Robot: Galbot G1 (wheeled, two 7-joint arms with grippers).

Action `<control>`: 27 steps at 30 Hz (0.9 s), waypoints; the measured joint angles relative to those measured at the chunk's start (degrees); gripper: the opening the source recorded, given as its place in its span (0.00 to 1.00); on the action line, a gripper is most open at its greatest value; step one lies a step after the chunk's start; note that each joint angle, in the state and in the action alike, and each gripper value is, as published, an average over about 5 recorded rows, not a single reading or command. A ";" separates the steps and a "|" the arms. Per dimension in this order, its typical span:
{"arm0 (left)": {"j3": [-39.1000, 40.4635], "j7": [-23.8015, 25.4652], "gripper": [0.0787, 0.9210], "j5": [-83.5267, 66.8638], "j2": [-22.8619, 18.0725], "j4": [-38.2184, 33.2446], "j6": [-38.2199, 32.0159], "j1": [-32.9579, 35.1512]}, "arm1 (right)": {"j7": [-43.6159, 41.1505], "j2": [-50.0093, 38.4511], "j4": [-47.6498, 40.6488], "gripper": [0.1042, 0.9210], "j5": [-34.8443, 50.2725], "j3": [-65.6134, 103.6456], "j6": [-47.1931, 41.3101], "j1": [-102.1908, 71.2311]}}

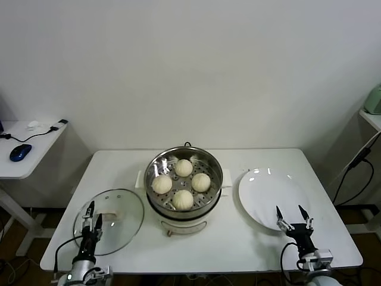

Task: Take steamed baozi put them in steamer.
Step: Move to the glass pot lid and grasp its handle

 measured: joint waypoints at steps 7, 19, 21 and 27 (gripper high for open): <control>0.38 0.31 0.88 0.61 -0.04 1.29 0.72 -1.52 | -0.23 0.33 0.09 0.88 -0.53 0.15 0.06 -0.06; 1.21 0.49 0.88 0.42 -0.27 2.49 1.19 -3.08 | -0.24 0.69 0.55 0.88 -1.28 -0.02 -0.05 0.22; 1.33 0.45 0.88 0.49 -0.29 3.03 1.16 -3.57 | -0.24 0.70 0.70 0.88 -1.36 -0.02 -0.07 0.13; 1.34 0.36 0.88 0.47 0.06 4.74 1.24 -4.90 | -0.24 0.72 0.80 0.88 -1.40 0.32 0.02 -0.17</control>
